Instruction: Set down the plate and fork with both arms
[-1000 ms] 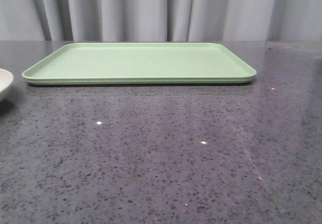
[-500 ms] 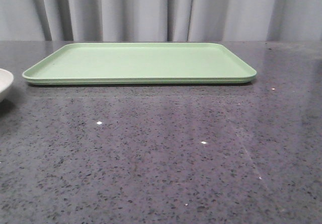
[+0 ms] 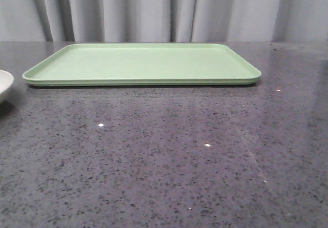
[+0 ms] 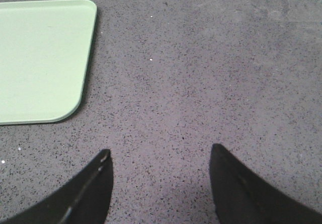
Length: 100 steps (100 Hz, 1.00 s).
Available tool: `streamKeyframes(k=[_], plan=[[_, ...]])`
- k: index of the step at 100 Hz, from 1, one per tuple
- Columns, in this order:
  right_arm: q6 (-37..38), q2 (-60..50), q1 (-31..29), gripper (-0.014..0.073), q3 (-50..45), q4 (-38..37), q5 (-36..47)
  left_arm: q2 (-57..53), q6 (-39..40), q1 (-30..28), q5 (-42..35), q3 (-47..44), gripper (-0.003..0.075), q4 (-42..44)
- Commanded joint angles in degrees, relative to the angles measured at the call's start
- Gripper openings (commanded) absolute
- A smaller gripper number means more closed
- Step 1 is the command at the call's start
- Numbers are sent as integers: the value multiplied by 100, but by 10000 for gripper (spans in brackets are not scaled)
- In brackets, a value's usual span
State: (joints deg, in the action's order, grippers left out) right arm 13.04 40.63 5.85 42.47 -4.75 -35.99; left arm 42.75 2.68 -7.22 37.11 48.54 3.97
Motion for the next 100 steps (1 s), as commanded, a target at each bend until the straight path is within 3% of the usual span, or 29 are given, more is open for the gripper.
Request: streamKeyframes(k=[1, 22, 47, 71, 100], plan=[[-50, 3, -38, 437, 188, -83, 311, 172, 77, -268, -239, 272, 380, 154], [-50, 3, -38, 437, 195, -83, 257, 898, 77, -782, -98, 272, 366, -9], [-50, 3, -38, 437, 200, -83, 120, 1768, -234, -783, 160, 285, 366, -69], [-50, 3, -38, 437, 200, -88, 120, 2357, -1006, -783, 491, 285, 366, -801], [-52, 3, -38, 437, 200, -94, 120, 2986, -1034, -783, 703, 285, 366, -749]])
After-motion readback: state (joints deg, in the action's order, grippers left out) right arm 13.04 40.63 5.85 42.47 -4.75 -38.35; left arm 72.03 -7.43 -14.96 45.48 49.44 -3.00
